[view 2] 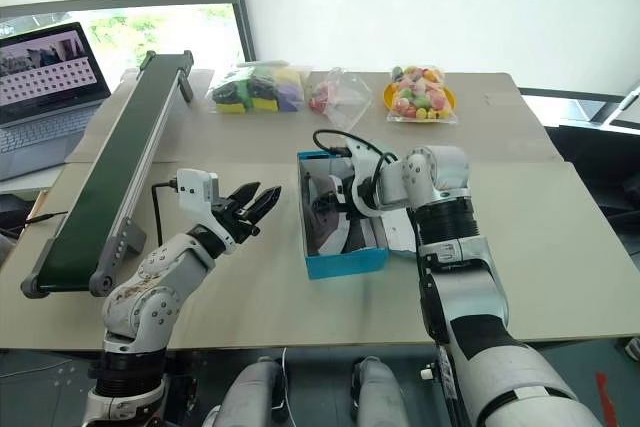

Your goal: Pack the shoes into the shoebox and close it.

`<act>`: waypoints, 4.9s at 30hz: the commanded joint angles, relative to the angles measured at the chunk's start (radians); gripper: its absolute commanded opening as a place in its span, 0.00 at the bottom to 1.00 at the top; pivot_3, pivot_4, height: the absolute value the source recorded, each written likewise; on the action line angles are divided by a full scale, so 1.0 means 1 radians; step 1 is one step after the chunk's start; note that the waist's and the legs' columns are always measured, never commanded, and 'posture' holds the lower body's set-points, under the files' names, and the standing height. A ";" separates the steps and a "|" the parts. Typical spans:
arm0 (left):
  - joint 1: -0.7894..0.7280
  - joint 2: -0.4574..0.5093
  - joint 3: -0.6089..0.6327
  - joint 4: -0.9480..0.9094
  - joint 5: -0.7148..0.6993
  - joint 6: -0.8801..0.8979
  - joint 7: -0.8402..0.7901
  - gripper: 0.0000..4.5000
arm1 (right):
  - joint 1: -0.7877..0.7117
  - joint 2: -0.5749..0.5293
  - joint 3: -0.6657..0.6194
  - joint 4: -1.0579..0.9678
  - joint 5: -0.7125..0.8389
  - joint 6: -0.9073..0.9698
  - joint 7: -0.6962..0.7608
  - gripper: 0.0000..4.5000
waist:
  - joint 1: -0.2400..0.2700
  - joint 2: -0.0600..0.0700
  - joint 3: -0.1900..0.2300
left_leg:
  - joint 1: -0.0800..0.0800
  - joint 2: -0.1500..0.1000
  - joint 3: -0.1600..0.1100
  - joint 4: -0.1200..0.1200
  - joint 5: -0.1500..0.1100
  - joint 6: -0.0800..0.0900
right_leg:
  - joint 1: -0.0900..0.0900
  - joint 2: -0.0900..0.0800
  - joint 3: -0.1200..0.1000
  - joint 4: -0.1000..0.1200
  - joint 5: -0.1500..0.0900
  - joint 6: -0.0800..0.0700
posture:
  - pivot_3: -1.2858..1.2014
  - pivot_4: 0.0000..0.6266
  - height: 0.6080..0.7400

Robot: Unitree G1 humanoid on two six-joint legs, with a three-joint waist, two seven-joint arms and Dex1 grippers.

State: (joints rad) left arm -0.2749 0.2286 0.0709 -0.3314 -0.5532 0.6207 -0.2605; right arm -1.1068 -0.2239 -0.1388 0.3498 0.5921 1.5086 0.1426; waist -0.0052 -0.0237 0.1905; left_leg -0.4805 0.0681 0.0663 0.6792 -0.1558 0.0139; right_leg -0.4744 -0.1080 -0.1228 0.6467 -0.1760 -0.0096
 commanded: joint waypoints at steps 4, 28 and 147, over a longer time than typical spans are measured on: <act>-0.040 0.003 -0.018 0.014 -0.001 -0.002 -0.041 0.59 | -0.011 -0.022 -0.204 -0.327 0.076 0.106 -0.064 0.99 | 0.019 0.000 0.000 | -0.001 0.000 0.000 0.000 0.000 0.000 | 0.000 0.000 0.000 -0.001 0.000 0.000 | 0.52 0.24 0.55; -0.162 0.033 -0.067 0.170 0.019 -0.003 -0.201 0.59 | 0.959 -0.565 -0.121 -0.928 0.564 0.019 0.028 0.00 | 0.020 0.001 0.001 | 0.005 -0.001 -0.005 0.000 -0.006 -0.007 | 0.009 -0.003 -0.001 -0.010 -0.003 -0.004 | 0.52 0.24 0.55; 0.017 0.256 0.020 -0.080 0.062 -0.025 -0.304 0.59 | 0.342 0.037 0.072 -0.333 -0.072 -0.695 0.222 0.00 | 0.020 0.007 0.000 | 0.003 -0.001 0.001 0.002 -0.004 -0.002 | 0.003 0.000 0.004 0.000 0.001 0.002 | 0.52 0.24 0.55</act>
State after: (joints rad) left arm -0.2437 0.4895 0.0554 -0.3761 -0.4731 0.6002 -0.5813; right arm -0.7319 -0.1581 0.0132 0.1407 0.4594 0.7783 0.3690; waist 0.0149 -0.0172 0.1908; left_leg -0.4777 0.0666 0.0671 0.6816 -0.1596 0.0121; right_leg -0.4719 -0.1080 -0.1187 0.6469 -0.1747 -0.0073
